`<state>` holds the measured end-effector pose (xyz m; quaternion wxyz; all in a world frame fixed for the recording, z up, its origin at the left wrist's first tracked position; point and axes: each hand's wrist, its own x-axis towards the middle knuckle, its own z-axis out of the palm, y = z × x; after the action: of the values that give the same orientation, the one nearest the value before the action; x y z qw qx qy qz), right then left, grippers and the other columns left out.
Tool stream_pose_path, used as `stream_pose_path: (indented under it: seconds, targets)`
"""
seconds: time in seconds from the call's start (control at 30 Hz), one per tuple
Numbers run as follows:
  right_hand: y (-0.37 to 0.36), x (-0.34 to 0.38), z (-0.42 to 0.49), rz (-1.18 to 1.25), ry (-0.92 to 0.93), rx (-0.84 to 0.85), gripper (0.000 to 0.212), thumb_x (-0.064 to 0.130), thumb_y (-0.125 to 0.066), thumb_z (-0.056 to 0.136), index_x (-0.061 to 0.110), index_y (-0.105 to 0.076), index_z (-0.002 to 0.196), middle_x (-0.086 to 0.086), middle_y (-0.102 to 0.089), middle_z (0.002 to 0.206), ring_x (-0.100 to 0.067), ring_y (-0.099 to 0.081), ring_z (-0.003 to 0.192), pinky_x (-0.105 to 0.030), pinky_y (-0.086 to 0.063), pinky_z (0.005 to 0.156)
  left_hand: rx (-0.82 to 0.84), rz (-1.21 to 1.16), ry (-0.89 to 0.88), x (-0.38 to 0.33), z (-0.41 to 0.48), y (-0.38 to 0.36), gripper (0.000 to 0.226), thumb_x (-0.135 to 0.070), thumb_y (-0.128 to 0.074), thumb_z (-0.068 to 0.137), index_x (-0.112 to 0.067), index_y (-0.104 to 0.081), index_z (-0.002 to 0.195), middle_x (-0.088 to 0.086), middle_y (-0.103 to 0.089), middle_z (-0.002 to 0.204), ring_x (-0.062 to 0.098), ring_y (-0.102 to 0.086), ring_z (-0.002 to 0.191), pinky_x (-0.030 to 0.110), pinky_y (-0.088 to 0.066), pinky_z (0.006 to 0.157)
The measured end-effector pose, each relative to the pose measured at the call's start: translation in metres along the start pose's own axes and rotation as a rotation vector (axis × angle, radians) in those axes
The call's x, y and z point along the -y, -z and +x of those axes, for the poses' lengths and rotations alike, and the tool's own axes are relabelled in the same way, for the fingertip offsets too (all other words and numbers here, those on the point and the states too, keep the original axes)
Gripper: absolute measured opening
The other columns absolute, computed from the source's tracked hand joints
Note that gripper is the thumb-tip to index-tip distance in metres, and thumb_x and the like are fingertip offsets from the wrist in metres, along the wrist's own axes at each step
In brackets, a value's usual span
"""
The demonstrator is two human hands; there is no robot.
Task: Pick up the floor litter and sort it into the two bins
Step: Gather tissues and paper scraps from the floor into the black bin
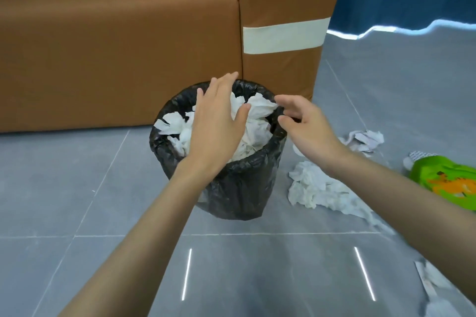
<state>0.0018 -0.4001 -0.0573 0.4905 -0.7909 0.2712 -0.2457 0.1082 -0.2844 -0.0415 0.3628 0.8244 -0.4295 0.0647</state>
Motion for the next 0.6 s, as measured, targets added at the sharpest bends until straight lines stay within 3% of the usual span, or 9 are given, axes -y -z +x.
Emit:
stream_pose_path:
  seconds: [0.1,0.13,0.2,0.33,0.43,0.53,0.6]
  targets:
    - [0.017,-0.016,-0.015,0.013,-0.075,-0.041,0.036,0.009,-0.048,0.094,0.024,-0.052,0.127,0.014,-0.055,0.121,0.0,-0.053,0.101,-0.01,-0.039,0.079,0.027,-0.079,-0.074,-0.019,-0.003,-0.014,0.046,-0.024,-0.05,0.096,-0.023,-0.038,0.141,-0.007,-0.042,0.144,0.009,-0.034,0.134,0.019,-0.023,0.111]
    - [0.027,-0.025,-0.022,0.015,-0.11,-0.06,0.036,0.009,-0.049,0.093,0.024,-0.053,0.126,0.015,-0.055,0.12,-0.002,-0.053,0.1,-0.01,-0.04,0.078,0.045,-0.103,-0.095,-0.028,-0.005,-0.022,0.045,-0.024,-0.05,0.096,-0.023,-0.04,0.139,-0.007,-0.044,0.142,0.007,-0.037,0.131,0.01,-0.024,0.103]
    - [0.042,-0.042,-0.033,0.018,-0.172,-0.091,0.035,0.008,-0.05,0.092,0.024,-0.055,0.123,0.012,-0.057,0.12,-0.007,-0.056,0.102,-0.011,-0.042,0.076,0.081,-0.136,-0.137,-0.043,-0.01,-0.039,0.043,-0.022,-0.051,0.095,-0.022,-0.043,0.137,-0.007,-0.047,0.139,0.006,-0.042,0.126,0.005,-0.024,0.094]
    - [0.08,-0.082,-0.063,0.0,-0.312,-0.175,0.031,0.002,-0.053,0.088,0.021,-0.06,0.113,0.002,-0.063,0.117,-0.01,-0.058,0.09,-0.021,-0.046,0.078,0.185,-0.18,-0.214,-0.072,-0.026,-0.084,0.043,-0.02,-0.052,0.094,-0.02,-0.045,0.136,-0.004,-0.049,0.137,0.011,-0.045,0.125,0.021,-0.034,0.1]
    - [0.107,-0.108,-0.092,-0.027,-0.416,-0.219,0.027,0.001,-0.055,0.088,0.019,-0.061,0.107,-0.002,-0.065,0.113,-0.017,-0.062,0.099,-0.033,-0.05,0.091,0.308,-0.194,-0.222,-0.083,-0.042,-0.122,0.044,-0.019,-0.052,0.094,-0.021,-0.044,0.136,-0.003,-0.047,0.139,0.013,-0.043,0.127,0.021,-0.032,0.1]
    - [0.126,-0.13,-0.122,-0.097,-0.516,-0.224,0.025,0.002,-0.055,0.088,0.022,-0.059,0.102,-0.001,-0.065,0.107,-0.017,-0.062,0.088,-0.03,-0.049,0.08,0.46,-0.151,-0.178,-0.077,-0.055,-0.161,0.05,-0.02,-0.055,0.091,-0.021,-0.04,0.139,0.003,-0.039,0.143,0.02,-0.036,0.133,0.029,-0.03,0.109]
    - [0.136,-0.143,-0.137,-0.183,-0.552,-0.232,0.027,0.003,-0.055,0.087,0.023,-0.059,0.104,-0.001,-0.065,0.106,-0.018,-0.061,0.092,-0.03,-0.047,0.081,0.553,-0.06,-0.124,-0.068,-0.06,-0.186,0.056,-0.029,-0.055,0.091,-0.026,-0.033,0.143,0.006,-0.026,0.151,0.026,-0.022,0.14,0.036,-0.025,0.113]
